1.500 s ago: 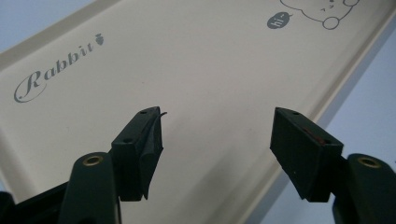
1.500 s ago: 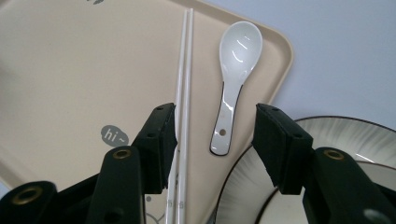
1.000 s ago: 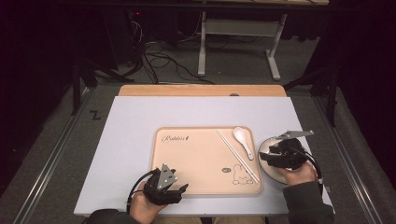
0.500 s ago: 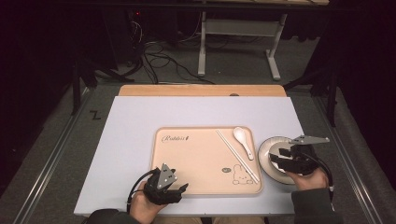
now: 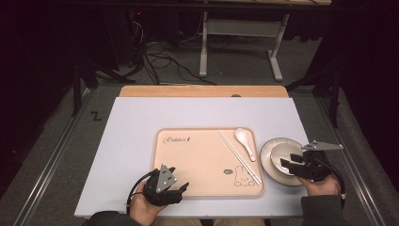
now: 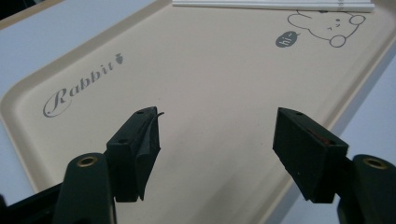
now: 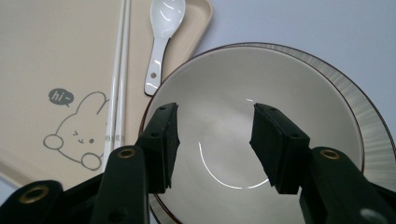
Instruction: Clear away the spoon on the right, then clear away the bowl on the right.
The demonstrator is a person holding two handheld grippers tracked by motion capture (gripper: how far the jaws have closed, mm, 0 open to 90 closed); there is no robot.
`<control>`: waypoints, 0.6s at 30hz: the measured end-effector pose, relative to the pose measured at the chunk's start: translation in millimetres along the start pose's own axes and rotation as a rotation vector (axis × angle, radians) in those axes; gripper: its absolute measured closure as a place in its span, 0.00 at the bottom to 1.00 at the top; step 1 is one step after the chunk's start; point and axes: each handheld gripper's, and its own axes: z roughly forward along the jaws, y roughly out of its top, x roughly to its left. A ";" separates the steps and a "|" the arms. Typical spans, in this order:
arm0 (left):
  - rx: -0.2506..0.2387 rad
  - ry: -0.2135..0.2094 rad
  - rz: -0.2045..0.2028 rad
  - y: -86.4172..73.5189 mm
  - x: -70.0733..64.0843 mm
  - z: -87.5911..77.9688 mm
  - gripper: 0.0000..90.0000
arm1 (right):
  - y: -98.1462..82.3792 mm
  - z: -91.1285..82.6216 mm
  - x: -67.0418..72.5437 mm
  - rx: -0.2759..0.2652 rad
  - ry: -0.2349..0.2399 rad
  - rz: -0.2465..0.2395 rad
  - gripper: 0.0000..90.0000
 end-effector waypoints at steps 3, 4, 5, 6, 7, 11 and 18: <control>-0.004 0.004 0.005 0.2 -0.4 -0.4 0.35 | -3.7 -0.8 -4.4 -0.006 -0.002 0.009 0.57; -0.004 0.005 0.005 0.1 -0.3 -0.5 0.35 | -4.6 -1.5 -6.4 -0.008 -0.004 0.009 0.58; -0.004 0.005 0.005 0.1 -0.2 -0.6 0.35 | -5.1 -2.2 -7.1 -0.010 -0.004 0.017 0.58; -0.003 0.006 0.004 0.1 -0.1 -0.7 0.36 | -5.2 -2.7 -8.2 -0.011 -0.007 0.009 0.58; -0.001 0.006 0.003 0.2 0.2 -0.9 0.36 | -5.1 -3.4 -8.5 -0.011 -0.010 0.012 0.58; 0.016 -0.014 -0.019 -0.1 2.2 -1.2 0.38 | -2.5 -6.5 -12.2 -0.013 -0.024 0.021 0.59; 0.016 -0.021 -0.041 1.2 3.7 -1.9 0.39 | -1.7 -11.7 -21.6 -0.033 -0.054 0.025 0.61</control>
